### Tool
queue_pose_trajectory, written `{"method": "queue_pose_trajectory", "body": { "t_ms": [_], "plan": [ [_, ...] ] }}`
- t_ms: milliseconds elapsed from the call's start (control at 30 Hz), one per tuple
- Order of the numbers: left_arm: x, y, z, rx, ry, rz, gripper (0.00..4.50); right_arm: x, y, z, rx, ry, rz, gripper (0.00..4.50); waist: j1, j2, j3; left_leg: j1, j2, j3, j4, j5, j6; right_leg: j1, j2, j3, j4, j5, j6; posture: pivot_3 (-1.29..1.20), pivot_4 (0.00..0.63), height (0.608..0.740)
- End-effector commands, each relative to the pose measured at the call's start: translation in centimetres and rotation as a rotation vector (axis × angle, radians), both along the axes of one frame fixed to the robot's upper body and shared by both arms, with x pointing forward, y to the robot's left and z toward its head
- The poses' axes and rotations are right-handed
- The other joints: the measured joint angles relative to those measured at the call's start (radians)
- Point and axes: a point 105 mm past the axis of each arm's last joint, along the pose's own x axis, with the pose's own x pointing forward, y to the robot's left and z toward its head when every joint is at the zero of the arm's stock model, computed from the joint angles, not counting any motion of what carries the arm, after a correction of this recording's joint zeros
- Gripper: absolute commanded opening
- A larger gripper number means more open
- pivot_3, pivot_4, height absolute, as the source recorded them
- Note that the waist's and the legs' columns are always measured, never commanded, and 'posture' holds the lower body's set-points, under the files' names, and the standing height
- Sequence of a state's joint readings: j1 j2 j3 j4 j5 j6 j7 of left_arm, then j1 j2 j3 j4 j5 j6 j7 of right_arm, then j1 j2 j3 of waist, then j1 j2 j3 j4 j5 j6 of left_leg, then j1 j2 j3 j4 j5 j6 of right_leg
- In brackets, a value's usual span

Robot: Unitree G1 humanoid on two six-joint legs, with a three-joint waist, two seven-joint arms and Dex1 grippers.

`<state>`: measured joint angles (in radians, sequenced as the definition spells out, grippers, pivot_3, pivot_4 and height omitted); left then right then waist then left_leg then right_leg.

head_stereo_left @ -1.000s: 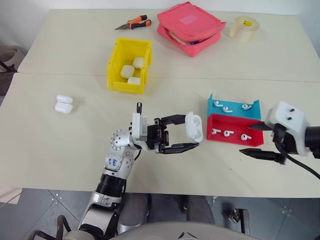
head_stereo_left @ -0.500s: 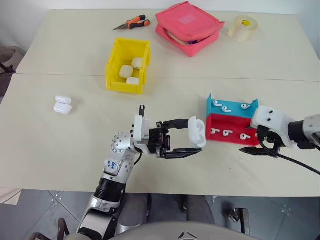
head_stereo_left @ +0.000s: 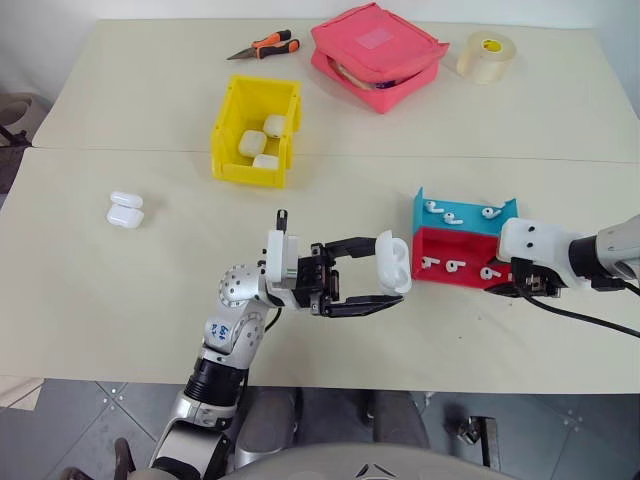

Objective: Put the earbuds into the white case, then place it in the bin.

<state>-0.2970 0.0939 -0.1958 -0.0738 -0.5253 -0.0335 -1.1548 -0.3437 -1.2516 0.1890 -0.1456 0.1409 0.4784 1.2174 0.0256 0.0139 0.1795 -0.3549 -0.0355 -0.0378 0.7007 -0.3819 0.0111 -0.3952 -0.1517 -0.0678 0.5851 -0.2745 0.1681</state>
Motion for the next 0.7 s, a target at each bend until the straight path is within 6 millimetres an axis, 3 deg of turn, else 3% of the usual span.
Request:
{"method": "queue_pose_trajectory", "body": {
  "t_ms": [33,633,700],
  "plan": [
    [-0.7,0.1,1.04,-0.039,-0.033,-0.017,2.77,0.35,0.16,0.49,-0.011,-0.032,0.026,2.61,0.0,0.0,0.0,0.0,0.0,0.0,0.0,0.0,0.0,0.0,0.0,0.0,0.0,0.0,0.0,0.0,0.15,0.74],
    [-0.59,0.12,0.88,-0.032,-0.029,-0.017,2.77,1.04,0.13,0.09,-0.044,-0.046,0.096,2.61,0.0,0.0,0.0,0.0,0.0,0.0,0.0,0.0,0.0,0.0,0.0,0.0,0.0,0.0,0.0,0.0,0.15,0.74],
    [-0.57,0.13,0.87,-0.032,-0.03,-0.015,2.77,0.95,0.13,-0.04,-0.044,-0.04,0.098,2.1,-0.001,0.0,0.0,0.0,0.0,0.0,0.0,0.0,0.0,0.0,0.0,0.0,0.0,0.0,0.0,0.0,0.15,0.74]
  ]
}}
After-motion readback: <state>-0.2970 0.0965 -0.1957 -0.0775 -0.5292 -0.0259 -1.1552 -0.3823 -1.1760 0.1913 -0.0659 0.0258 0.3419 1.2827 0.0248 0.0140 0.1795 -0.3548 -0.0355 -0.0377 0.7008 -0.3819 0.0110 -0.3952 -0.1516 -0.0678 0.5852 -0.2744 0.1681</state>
